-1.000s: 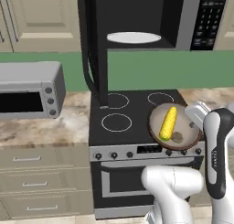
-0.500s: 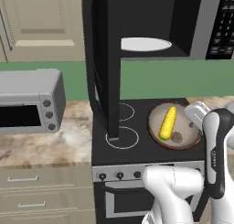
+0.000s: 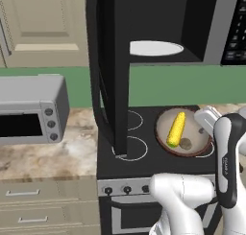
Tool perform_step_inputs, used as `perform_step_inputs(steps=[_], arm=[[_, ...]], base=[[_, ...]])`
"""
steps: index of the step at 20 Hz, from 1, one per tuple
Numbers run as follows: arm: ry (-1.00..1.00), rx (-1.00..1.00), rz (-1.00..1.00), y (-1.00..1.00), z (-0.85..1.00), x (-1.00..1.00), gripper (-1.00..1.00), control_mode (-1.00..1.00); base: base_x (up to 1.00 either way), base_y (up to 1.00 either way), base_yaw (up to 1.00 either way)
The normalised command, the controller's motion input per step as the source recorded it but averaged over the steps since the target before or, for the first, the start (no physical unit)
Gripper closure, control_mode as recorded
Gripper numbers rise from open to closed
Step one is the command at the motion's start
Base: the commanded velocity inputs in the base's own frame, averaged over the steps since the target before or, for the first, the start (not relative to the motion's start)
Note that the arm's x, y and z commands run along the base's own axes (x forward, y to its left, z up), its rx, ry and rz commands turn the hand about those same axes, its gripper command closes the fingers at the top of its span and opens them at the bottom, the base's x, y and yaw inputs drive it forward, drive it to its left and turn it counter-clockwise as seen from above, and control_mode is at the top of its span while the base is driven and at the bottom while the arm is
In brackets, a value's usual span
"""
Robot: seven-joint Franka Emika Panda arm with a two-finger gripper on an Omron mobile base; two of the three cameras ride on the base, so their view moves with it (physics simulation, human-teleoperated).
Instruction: Place the bowl containing the corn and garlic in the microwave. Close the microwave door and press the start button to microwave the meal.
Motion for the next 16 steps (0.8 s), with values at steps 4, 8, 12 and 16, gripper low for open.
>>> perform_step_inputs(steps=[4,8,12,16], arm=[[0.0,0.0,0.0,0.0,0.0,0.0,1.0,1.0],[0.0,0.0,0.0,0.0,0.0,0.0,1.0,1.0],[0.0,0.0,0.0,0.0,0.0,0.0,1.0,1.0],[0.0,0.0,0.0,0.0,0.0,0.0,1.0,1.0]], base=[[0.11,0.0,0.15],[0.0,0.0,0.21],[0.02,0.0,0.24],[0.11,0.0,0.25]])
